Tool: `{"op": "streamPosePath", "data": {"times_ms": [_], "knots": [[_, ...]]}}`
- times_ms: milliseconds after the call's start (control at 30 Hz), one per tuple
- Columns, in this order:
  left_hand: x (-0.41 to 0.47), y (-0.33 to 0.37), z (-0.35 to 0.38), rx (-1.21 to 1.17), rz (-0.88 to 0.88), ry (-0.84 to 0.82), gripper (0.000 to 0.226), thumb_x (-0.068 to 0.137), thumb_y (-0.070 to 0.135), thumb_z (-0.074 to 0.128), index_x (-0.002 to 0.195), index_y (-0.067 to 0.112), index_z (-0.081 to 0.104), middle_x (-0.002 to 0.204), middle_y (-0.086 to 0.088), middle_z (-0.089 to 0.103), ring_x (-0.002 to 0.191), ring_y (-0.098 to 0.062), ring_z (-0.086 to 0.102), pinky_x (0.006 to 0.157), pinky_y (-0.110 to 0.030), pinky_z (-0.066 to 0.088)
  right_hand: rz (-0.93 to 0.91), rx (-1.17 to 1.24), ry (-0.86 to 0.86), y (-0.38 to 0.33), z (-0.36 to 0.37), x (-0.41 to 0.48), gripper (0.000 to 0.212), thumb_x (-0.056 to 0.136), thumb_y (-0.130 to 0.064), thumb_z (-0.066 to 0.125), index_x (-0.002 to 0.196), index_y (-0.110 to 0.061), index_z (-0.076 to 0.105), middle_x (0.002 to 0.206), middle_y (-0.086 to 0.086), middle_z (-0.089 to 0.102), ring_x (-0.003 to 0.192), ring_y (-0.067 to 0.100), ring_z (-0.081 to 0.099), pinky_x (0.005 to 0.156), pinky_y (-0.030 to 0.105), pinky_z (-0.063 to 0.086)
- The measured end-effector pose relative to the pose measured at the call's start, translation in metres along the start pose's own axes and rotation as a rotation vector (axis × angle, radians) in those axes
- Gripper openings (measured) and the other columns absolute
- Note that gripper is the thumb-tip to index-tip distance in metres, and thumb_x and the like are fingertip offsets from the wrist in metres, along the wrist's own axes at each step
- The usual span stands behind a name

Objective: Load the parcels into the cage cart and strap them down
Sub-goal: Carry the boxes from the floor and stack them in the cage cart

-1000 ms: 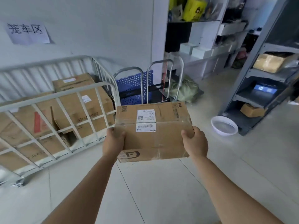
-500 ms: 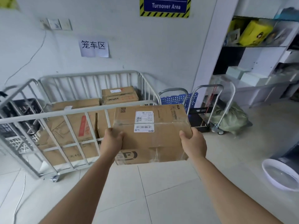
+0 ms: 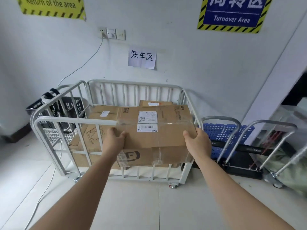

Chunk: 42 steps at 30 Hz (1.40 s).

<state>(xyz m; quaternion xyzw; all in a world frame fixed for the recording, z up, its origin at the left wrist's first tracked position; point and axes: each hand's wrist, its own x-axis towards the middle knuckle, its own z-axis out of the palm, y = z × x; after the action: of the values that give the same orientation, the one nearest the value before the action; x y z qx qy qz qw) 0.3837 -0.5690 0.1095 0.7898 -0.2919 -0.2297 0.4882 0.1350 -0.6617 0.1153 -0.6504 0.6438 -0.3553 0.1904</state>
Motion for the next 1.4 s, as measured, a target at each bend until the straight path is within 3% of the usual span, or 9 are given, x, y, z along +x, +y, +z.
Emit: {"op": "streamPosePath", "data": {"times_ms": [100, 267, 400, 533, 733, 1033, 1400], "knots": [[0.032, 0.002, -0.008, 0.022, -0.020, 0.050, 0.055, 0.095, 0.034, 0.056, 0.142, 0.012, 0.036, 0.138, -0.008, 0.049, 0.120, -0.031, 0.051, 0.100, -0.046, 0.044, -0.029, 0.013, -0.048, -0.020, 0.031, 0.028, 0.035, 0.091, -0.046, 0.054, 0.112, -0.018, 0.059, 0.104, 0.001, 0.063, 0.092, 0.023, 0.061, 0.072, 0.034, 0.051], [0.102, 0.001, -0.027, 0.038, -0.031, 0.093, 0.054, 0.095, 0.034, 0.056, 0.141, 0.013, 0.036, 0.136, -0.007, 0.050, 0.117, -0.029, 0.053, 0.094, -0.038, 0.046, -0.073, 0.034, -0.085, -0.062, 0.090, 0.068, 0.050, 0.089, -0.052, 0.052, 0.123, -0.016, 0.057, 0.112, 0.004, 0.064, 0.100, 0.026, 0.061, 0.083, 0.044, 0.054], [0.171, 0.001, -0.047, 0.023, -0.022, 0.106, 0.054, 0.094, 0.035, 0.057, 0.140, 0.014, 0.038, 0.135, -0.008, 0.052, 0.116, -0.029, 0.054, 0.097, -0.047, 0.048, -0.071, 0.061, -0.094, -0.101, 0.144, 0.100, 0.055, 0.088, -0.055, 0.050, 0.128, -0.018, 0.055, 0.119, 0.003, 0.062, 0.107, 0.026, 0.060, 0.088, 0.046, 0.053], [0.237, 0.007, -0.068, 0.055, -0.005, 0.139, 0.054, 0.096, 0.031, 0.056, 0.143, 0.013, 0.036, 0.137, -0.007, 0.051, 0.119, -0.028, 0.052, 0.096, -0.042, 0.046, -0.064, 0.086, -0.094, -0.144, 0.197, 0.132, 0.043, 0.090, -0.049, 0.053, 0.117, -0.015, 0.060, 0.112, 0.004, 0.063, 0.101, 0.026, 0.060, 0.086, 0.042, 0.052], [0.329, 0.003, -0.094, 0.062, -0.031, 0.141, 0.054, 0.096, 0.031, 0.056, 0.142, 0.014, 0.036, 0.140, -0.005, 0.049, 0.120, -0.028, 0.052, 0.100, -0.046, 0.045, -0.027, 0.104, -0.133, -0.195, 0.267, 0.169, 0.039, 0.089, -0.047, 0.055, 0.113, -0.016, 0.058, 0.109, 0.003, 0.062, 0.099, 0.026, 0.058, 0.084, 0.041, 0.050], [0.451, -0.015, -0.092, 0.115, -0.089, 0.116, 0.052, 0.095, 0.032, 0.056, 0.140, 0.014, 0.037, 0.137, -0.006, 0.050, 0.112, -0.028, 0.056, 0.095, -0.046, 0.048, -0.006, 0.042, -0.227, -0.235, 0.364, 0.239, 0.038, 0.088, -0.048, 0.058, 0.110, -0.016, 0.057, 0.102, 0.000, 0.062, 0.087, 0.022, 0.060, 0.066, 0.031, 0.045], [0.576, -0.061, -0.061, 0.146, -0.278, 0.057, 0.056, 0.088, 0.029, 0.068, 0.133, 0.009, 0.041, 0.129, -0.010, 0.053, 0.111, -0.029, 0.054, 0.094, -0.044, 0.047, 0.044, -0.080, -0.388, -0.245, 0.481, 0.319, 0.036, 0.090, -0.043, 0.059, 0.112, -0.015, 0.053, 0.106, 0.001, 0.061, 0.093, 0.026, 0.060, 0.073, 0.034, 0.047]]}}
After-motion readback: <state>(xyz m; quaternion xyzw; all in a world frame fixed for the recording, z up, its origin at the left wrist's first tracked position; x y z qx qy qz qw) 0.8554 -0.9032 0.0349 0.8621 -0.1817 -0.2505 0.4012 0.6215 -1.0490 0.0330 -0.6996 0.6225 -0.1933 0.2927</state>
